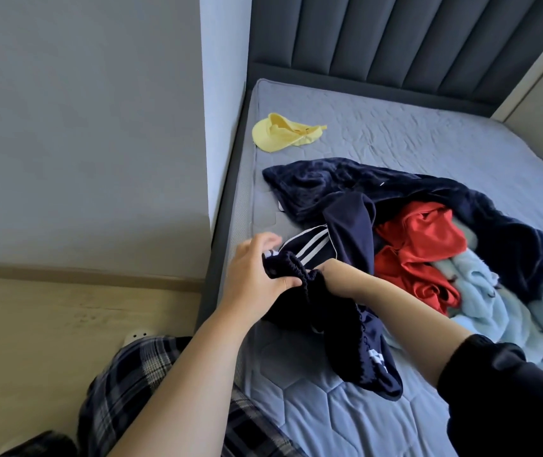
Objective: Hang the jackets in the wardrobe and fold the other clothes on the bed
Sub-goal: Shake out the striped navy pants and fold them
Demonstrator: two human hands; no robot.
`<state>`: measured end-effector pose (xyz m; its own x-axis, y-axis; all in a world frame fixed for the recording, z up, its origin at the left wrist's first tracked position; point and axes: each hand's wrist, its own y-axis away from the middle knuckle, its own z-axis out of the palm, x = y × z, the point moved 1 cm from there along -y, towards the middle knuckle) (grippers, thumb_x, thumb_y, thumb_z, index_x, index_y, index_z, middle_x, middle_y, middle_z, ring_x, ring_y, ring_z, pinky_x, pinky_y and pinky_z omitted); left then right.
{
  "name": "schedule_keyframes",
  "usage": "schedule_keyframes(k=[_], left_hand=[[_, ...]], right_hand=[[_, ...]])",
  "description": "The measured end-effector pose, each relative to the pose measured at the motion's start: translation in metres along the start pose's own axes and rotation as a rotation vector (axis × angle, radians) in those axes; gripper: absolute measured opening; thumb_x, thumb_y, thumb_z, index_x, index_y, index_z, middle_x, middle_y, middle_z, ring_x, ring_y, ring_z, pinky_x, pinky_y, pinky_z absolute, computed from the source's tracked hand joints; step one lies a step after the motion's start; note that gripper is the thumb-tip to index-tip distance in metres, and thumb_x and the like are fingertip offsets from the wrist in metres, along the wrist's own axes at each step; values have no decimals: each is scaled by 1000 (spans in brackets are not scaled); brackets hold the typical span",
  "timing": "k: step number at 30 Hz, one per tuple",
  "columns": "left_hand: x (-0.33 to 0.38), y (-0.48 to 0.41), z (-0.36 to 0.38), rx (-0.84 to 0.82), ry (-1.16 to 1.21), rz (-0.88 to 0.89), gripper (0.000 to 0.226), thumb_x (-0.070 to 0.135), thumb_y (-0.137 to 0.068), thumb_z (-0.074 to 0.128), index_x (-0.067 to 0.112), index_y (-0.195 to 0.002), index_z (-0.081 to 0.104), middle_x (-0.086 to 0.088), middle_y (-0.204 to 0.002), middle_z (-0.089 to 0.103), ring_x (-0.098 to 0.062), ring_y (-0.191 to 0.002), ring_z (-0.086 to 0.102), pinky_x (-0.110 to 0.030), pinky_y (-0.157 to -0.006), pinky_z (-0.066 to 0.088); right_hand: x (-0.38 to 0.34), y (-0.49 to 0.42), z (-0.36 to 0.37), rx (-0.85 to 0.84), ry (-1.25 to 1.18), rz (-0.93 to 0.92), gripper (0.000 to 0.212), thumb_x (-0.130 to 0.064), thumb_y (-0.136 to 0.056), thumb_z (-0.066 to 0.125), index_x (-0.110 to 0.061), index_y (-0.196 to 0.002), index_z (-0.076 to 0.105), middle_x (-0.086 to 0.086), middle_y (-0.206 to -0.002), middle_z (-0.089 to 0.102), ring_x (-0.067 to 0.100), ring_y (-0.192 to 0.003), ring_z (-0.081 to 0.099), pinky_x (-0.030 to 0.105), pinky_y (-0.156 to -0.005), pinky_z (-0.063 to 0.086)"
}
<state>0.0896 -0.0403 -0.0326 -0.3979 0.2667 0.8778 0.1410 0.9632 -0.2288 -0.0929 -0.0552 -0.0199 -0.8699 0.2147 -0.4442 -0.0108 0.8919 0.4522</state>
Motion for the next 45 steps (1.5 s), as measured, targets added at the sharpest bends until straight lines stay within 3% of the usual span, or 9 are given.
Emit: schedule_keyframes(k=[5, 8, 10, 12, 15, 22, 35, 39, 45], left_hand=[[-2, -4, 1, 54, 2, -119, 23, 30, -70, 82, 29, -85, 65, 19, -72, 61, -8, -76, 61, -7, -62, 41], [-6, -7, 2, 116, -14, -173, 20, 35, -71, 79, 22, -76, 64, 10, -68, 64, -11, -69, 60, -22, -61, 45], [-9, -9, 3, 145, 35, -219, 20, 35, -72, 78, 21, -71, 64, 8, -64, 63, -9, -64, 58, -22, -58, 44], [-10, -10, 4, 158, 85, -237, 23, 34, -72, 78, 20, -64, 61, 7, -59, 61, -4, -56, 55, -15, -51, 40], [-8, -7, 8, 142, 98, -222, 23, 30, -72, 78, 23, -61, 59, 7, -59, 62, 0, -58, 56, -13, -51, 40], [-1, -3, -14, 399, 94, -177, 28, 27, -78, 74, 24, -61, 52, 8, -58, 56, -1, -56, 52, -11, -50, 37], [70, 9, -249, 882, 45, -21, 18, 25, -86, 64, 14, -73, 57, 7, -67, 59, -3, -61, 53, -18, -55, 41], [107, 41, -339, 945, -85, 39, 6, 18, -84, 62, 20, -82, 57, 12, -76, 60, -3, -69, 56, -11, -60, 42], [161, 100, -443, 803, -382, -2, 48, 3, -80, 52, 30, -119, 62, 20, -103, 59, 0, -93, 53, -7, -78, 38]], right_hand=[[-1, 2, -9, 422, -375, -86, 31, -25, -97, 47, -4, -83, 65, -2, -66, 57, 9, -59, 50, 28, -62, 40], [-6, 19, -5, 330, -445, -203, 15, -38, -89, 59, -25, -94, 62, -11, -83, 65, 3, -75, 61, 14, -72, 45], [-5, 32, 11, 240, -275, -261, 48, -48, -70, 71, -33, -112, 54, -14, -104, 61, -6, -94, 57, 8, -82, 41], [-2, 40, 30, 274, -66, -278, 80, -45, -60, 73, -30, -131, 41, -7, -121, 52, 8, -113, 48, 24, -97, 40], [5, 41, 46, 427, -4, -162, 70, -21, -65, 65, -25, -129, 40, 1, -120, 50, 24, -113, 47, 39, -94, 43], [-26, 40, 21, 579, 376, -70, 26, -21, -78, 57, -14, -102, 49, 6, -99, 51, 33, -92, 53, 34, -63, 32], [-276, 80, -36, 850, 47, -833, 21, -4, -77, 48, -21, -81, 35, -10, -60, 35, 19, -52, 35, 26, -44, 17], [-376, 113, -41, 790, -129, -1065, 14, -5, -77, 47, -18, -81, 42, -7, -62, 44, 26, -60, 42, 29, -46, 26], [-482, 163, -30, 528, -365, -1194, 19, -7, -79, 51, -22, -68, 44, -10, -62, 49, 8, -58, 46, 19, -49, 31]])
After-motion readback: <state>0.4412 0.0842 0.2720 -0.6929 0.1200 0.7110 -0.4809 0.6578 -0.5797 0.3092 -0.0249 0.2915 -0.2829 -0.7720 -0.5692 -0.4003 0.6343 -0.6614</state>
